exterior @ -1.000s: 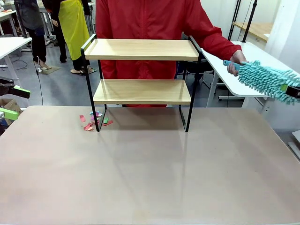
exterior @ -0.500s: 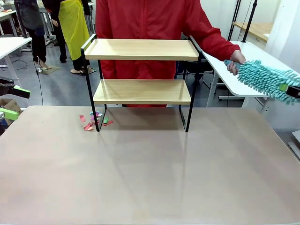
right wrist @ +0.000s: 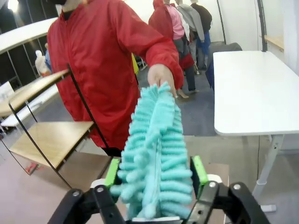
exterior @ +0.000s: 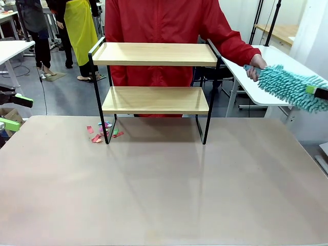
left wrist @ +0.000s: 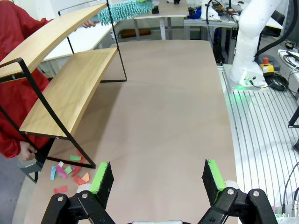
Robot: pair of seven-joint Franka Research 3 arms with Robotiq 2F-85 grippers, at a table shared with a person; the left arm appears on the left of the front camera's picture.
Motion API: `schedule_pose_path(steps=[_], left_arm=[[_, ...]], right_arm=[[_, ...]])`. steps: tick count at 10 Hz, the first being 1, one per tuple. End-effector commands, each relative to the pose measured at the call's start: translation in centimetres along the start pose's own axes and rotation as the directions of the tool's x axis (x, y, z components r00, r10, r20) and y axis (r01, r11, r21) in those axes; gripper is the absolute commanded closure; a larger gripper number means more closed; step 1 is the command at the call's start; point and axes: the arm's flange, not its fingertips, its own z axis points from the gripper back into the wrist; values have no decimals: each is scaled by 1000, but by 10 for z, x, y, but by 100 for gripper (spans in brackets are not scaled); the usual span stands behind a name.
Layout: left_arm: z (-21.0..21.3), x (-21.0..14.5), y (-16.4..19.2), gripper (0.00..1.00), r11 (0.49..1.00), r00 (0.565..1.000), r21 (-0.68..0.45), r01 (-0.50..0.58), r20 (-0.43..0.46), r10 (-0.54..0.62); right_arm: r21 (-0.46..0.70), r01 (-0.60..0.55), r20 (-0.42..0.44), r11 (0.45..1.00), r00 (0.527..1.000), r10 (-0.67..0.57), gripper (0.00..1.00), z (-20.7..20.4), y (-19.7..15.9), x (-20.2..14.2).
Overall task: Clean the shelf.
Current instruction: Hand the Duster back to the human.
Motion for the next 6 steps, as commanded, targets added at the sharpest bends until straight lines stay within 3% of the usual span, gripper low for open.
schedule_pose_path(steps=[1, 3, 6], left_arm=[[-1, 2, 1, 0, 1000, 1000, 9, 10, 28, -11], [-1, 2, 1, 0, 1000, 1000, 9, 10, 28, -11], [-1, 2, 1, 0, 1000, 1000, 9, 10, 28, -11]], right_arm=[[51, 91, 61, 995, 994, -94, 0, 19, -2, 42], [58, 183, 189, 981, 963, -191, 0, 41, -12, 95], [71, 409, 326, 910, 853, -408, 0, 74, -64, 157]])
